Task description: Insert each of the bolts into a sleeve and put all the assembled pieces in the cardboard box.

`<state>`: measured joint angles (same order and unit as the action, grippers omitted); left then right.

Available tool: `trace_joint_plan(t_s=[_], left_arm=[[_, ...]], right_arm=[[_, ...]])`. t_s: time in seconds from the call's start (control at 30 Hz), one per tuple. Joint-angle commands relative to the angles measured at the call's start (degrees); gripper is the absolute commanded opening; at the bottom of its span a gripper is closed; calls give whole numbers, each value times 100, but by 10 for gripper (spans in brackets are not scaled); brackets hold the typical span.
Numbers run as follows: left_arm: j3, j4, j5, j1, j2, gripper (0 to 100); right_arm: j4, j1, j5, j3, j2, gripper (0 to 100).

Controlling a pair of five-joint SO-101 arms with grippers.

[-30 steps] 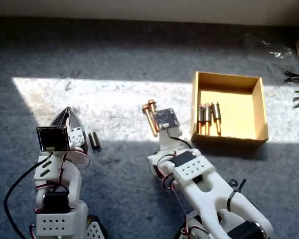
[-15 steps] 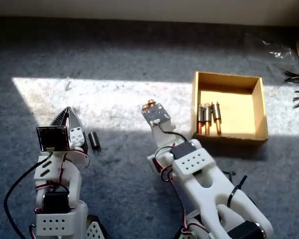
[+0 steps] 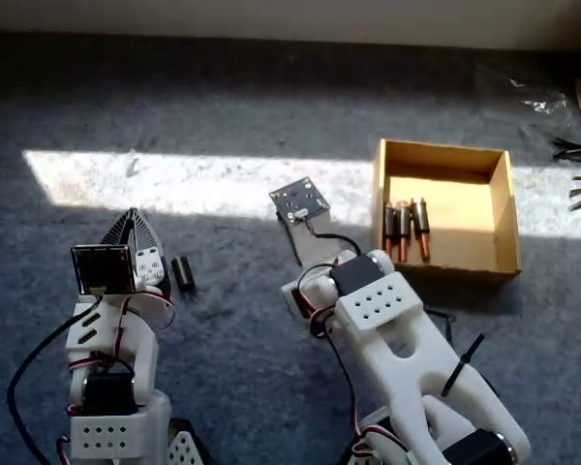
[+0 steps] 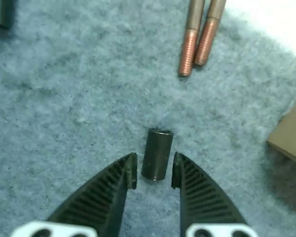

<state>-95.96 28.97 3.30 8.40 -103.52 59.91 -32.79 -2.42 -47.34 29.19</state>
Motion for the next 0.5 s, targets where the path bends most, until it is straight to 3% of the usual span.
trace_joint_plan(t_s=[0.0, 0.47], left_arm=[[-119, 26, -44, 75, -13, 7], [-119, 26, -44, 84, -13, 7]], right_arm=[[31, 57, -35, 286, -321, 109], [-303, 31, 237, 374, -848, 109]])
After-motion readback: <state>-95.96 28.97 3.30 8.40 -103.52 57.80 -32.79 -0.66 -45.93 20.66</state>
